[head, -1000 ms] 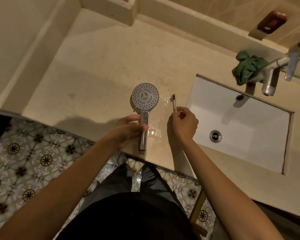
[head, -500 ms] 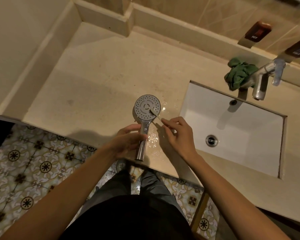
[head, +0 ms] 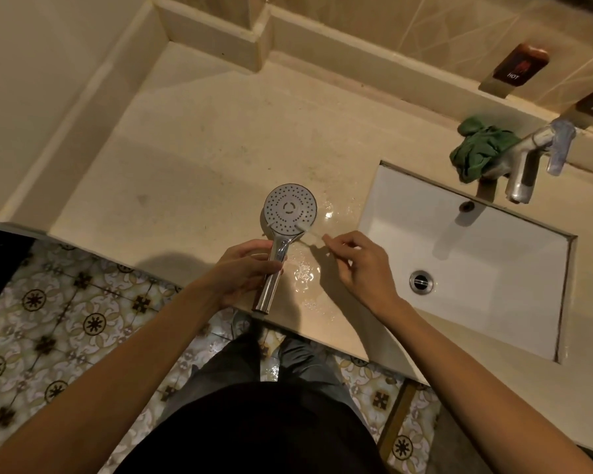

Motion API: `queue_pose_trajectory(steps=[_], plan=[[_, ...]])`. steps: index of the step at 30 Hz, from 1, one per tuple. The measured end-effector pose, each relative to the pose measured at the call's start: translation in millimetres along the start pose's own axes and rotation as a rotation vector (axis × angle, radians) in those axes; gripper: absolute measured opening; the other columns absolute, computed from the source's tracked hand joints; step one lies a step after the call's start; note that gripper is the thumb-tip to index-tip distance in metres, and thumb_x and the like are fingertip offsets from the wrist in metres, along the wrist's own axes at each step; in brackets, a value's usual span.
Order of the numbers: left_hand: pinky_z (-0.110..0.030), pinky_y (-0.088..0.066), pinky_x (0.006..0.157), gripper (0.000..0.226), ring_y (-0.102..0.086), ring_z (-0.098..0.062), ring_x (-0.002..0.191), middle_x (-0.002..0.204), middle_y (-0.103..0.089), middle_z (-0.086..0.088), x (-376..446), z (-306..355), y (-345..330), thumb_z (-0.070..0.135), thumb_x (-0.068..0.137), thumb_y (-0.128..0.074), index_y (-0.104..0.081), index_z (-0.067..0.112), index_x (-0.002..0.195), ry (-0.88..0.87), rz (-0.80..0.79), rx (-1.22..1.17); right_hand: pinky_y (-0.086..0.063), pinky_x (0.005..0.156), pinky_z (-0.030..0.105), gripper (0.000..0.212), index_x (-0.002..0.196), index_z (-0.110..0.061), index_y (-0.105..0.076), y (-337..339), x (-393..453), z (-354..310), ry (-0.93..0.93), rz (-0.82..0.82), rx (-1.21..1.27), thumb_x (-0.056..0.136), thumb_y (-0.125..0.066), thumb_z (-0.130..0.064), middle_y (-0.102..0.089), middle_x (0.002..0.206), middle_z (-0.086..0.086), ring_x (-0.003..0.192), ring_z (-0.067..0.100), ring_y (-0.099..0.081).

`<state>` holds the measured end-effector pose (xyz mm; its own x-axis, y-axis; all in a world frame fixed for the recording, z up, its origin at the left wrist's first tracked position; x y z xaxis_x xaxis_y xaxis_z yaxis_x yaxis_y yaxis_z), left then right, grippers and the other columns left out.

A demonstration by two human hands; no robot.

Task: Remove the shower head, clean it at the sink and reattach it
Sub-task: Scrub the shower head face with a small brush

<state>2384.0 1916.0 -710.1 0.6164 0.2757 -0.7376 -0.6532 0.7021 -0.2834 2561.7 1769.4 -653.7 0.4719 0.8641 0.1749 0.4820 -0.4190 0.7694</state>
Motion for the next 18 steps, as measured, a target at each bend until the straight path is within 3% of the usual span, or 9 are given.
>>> queue_pose_trajectory(steps=[3,7,10,15,18], plan=[[-0.035,-0.06,0.078,0.039,-0.073,-0.024,0.097,0.114,-0.075,-0.012,2,-1,1,0.001,0.083,-0.074,-0.069,0.011,0.12,0.002,-0.012,0.006,-0.059,0.067,0.039,0.033,0.117,0.0,-0.076,8,10,8,-0.109,0.12,0.04,0.086,-0.071,0.01,-0.074,0.094,0.017,0.076,0.032,-0.07],[-0.032,-0.061,0.077,0.038,-0.074,-0.021,0.096,0.11,-0.077,-0.008,0,-2,-3,0.002,0.082,-0.074,-0.07,0.013,0.118,-0.003,-0.036,0.009,-0.058,0.063,0.043,0.03,0.118,-0.002,-0.076,-1,4,-11,0.024,-0.007,0.054,0.09,-0.069,0.004,-0.07,0.09,0.015,0.072,0.03,-0.067],[-0.032,-0.059,0.079,0.036,-0.073,-0.022,0.1,0.113,-0.075,-0.01,-2,-2,-2,0.003,0.084,-0.074,-0.071,0.014,0.118,-0.011,-0.023,0.015,-0.057,0.062,0.042,0.027,0.116,-0.002,-0.076,8,15,9,-0.125,0.129,0.073,0.091,-0.07,0.005,-0.07,0.085,0.015,0.07,0.03,-0.066],[-0.036,-0.058,0.082,0.038,-0.071,-0.026,0.1,0.112,-0.073,-0.013,-5,-3,0,0.002,0.082,-0.073,-0.071,0.008,0.12,-0.012,-0.046,-0.036,-0.059,0.068,0.035,0.034,0.116,-0.005,-0.077,-6,8,-12,0.072,-0.061,0.068,0.085,-0.072,0.008,-0.075,0.092,0.012,0.076,0.028,-0.071],[-0.034,-0.058,0.08,0.047,-0.072,-0.024,0.099,0.111,-0.073,-0.012,-4,-1,5,0.008,0.076,-0.076,-0.071,0.009,0.122,-0.009,-0.056,-0.054,-0.054,0.067,0.029,0.029,0.113,-0.004,-0.078,8,16,10,-0.152,0.171,0.08,0.088,-0.071,0.007,-0.075,0.089,0.012,0.073,0.027,-0.07]])
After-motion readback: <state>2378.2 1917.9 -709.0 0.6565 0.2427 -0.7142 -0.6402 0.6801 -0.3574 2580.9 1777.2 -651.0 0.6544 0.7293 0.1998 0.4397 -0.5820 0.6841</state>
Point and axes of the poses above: each hand's wrist, its own x-axis towards the middle knuckle, its own y-axis out of the back of the hand, z = x × y, the point moved 5 cm from there along x, towards the middle knuckle
